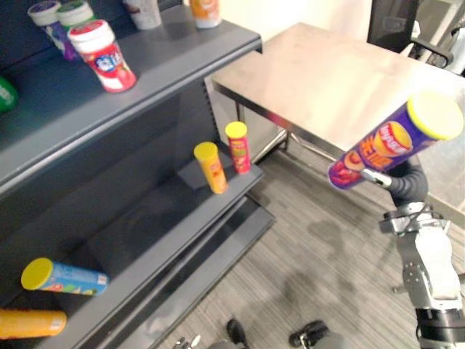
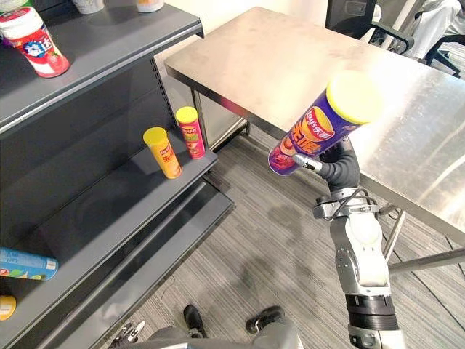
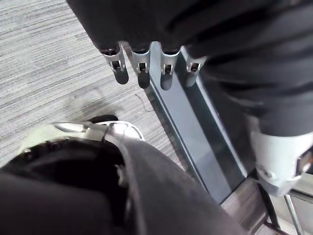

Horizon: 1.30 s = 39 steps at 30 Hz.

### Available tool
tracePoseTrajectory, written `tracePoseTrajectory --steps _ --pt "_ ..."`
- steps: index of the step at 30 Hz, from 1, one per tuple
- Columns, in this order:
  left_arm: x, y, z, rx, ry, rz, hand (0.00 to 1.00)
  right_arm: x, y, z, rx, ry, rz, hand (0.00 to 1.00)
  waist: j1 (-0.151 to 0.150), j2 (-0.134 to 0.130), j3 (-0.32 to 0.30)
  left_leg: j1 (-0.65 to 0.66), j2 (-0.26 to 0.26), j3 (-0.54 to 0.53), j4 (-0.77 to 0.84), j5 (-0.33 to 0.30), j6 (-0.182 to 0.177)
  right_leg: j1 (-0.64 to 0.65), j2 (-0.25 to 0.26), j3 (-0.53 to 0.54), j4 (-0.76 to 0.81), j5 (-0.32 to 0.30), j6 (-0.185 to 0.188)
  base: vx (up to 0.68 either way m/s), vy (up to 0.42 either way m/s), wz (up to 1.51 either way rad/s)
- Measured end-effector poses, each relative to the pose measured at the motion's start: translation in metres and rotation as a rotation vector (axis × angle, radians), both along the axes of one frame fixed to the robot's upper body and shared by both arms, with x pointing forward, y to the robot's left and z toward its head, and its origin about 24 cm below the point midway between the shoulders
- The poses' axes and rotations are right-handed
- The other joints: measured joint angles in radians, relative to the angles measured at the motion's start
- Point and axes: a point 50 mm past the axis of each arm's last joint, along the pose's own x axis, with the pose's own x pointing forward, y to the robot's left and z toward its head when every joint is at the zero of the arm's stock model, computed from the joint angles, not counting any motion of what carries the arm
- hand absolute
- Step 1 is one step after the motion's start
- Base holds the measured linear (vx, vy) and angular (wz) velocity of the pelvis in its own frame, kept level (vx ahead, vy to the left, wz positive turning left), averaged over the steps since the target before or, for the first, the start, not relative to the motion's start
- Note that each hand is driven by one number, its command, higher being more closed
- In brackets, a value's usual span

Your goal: Put the gum and the chips on the shelf.

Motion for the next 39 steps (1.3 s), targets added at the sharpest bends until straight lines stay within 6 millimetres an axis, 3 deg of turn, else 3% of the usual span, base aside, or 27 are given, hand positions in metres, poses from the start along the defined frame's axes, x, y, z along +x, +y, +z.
tracePoseTrajectory --steps 3,8,14,23,26,30,32,39 --pt "0.0 -0.002 0.0 0.011 -0.006 0.025 0.0 0.002 0.001 0.003 -0.005 -0.01 0.008 1.0 0.019 0.009 -0.006 0.013 0.004 -0.002 0.001 0.006 -0.004 0.006 0.002 0.001 0.013 0.0 0.0 0.07 -0.048 0.02" --pt "-0.001 -0.001 0.0 0.013 -0.004 0.038 0.0 0.007 0.016 0.005 -0.035 -0.017 0.075 1.0 0.035 0.004 -0.006 0.019 0.007 -0.029 0.001 0.005 -0.004 0.027 -0.014 0.005 0.036 0.001 0.0 0.02 -0.057 0.17" --pt "-0.012 0.002 0.0 0.01 0.012 0.092 0.0 0.01 0.026 -0.005 -0.009 0.015 0.113 1.0 0.069 -0.002 -0.004 0.028 -0.003 -0.066 -0.001 -0.002 0.005 0.059 -0.037 0.011 0.062 0.026 0.001 -0.02 -0.018 0.21" --pt "-0.012 0.007 0.002 0.014 0.008 0.121 0.0 0.01 0.029 -0.011 0.012 0.033 0.108 1.0 0.108 -0.021 0.01 -0.017 -0.04 -0.138 0.063 -0.015 0.043 0.077 -0.128 0.011 0.138 0.115 0.001 0.06 0.004 0.32" --pt "-0.01 0.011 0.003 0.019 -0.007 0.138 0.0 0.011 0.033 -0.01 0.016 0.028 0.12 1.0 0.117 -0.024 0.032 -0.025 -0.037 -0.134 0.118 -0.05 0.057 0.092 -0.135 0.026 0.135 0.151 0.005 0.06 0.001 0.07" --pt "-0.01 0.01 0.003 0.01 0.004 0.141 0.0 0.012 0.038 -0.011 -0.004 0.032 0.137 1.0 0.134 -0.026 0.058 -0.048 -0.015 -0.111 0.22 -0.142 0.067 0.091 -0.139 0.079 0.133 0.178 0.015 -0.02 -0.013 -0.14" --pt "-0.01 0.01 0.003 0.009 0.002 0.141 0.0 0.012 0.038 -0.012 -0.004 0.032 0.137 1.0 0.133 -0.012 0.07 -0.059 0.007 -0.106 0.256 -0.16 0.069 0.085 -0.128 0.089 0.134 0.22 0.01 0.02 0.013 -0.11" --pt "-0.003 0.012 0.006 0.003 -0.04 0.179 0.0 0.016 0.043 -0.005 -0.005 0.008 0.154 1.0 0.136 -0.022 0.078 -0.092 0.025 -0.101 0.369 -0.2 0.074 0.072 -0.13 0.121 0.137 0.223 0.014 0.08 -0.008 -0.04"
